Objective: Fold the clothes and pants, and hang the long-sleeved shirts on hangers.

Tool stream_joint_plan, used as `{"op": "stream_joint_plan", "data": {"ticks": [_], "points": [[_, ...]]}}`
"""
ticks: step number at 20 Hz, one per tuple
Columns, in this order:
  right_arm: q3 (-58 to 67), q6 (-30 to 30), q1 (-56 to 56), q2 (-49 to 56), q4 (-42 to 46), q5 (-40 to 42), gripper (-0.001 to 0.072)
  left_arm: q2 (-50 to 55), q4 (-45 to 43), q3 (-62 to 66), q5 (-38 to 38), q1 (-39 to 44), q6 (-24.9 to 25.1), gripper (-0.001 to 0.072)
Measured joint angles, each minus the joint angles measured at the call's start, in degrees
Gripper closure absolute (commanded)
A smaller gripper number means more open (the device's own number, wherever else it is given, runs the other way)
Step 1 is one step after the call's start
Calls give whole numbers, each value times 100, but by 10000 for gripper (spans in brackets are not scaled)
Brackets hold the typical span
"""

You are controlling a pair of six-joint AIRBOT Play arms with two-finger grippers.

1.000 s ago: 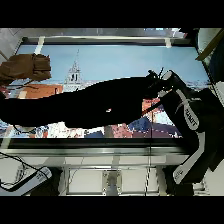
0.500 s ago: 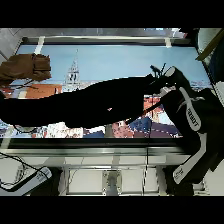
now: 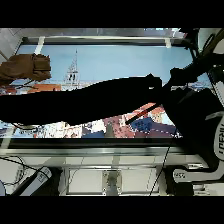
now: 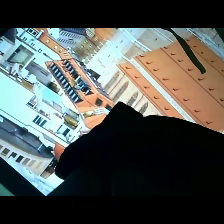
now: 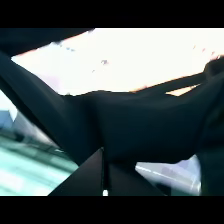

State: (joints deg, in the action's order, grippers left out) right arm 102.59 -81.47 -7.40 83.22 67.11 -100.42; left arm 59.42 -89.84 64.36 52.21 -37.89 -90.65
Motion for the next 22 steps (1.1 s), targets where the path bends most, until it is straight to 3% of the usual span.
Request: {"op": "stream_joint_plan", "data": {"ticks": [7,16,22], "points": [[4,-339,85,179,85,61,709,306,-13,-103,70,-59,17,699],[9,-1071,94,1797,-11,2179,709,1355,146,-125,-1040,129,-409,699],[286,-776,94,1703,-31,2103,709,1117,177,-120,-1187,227,-376,700]]}}
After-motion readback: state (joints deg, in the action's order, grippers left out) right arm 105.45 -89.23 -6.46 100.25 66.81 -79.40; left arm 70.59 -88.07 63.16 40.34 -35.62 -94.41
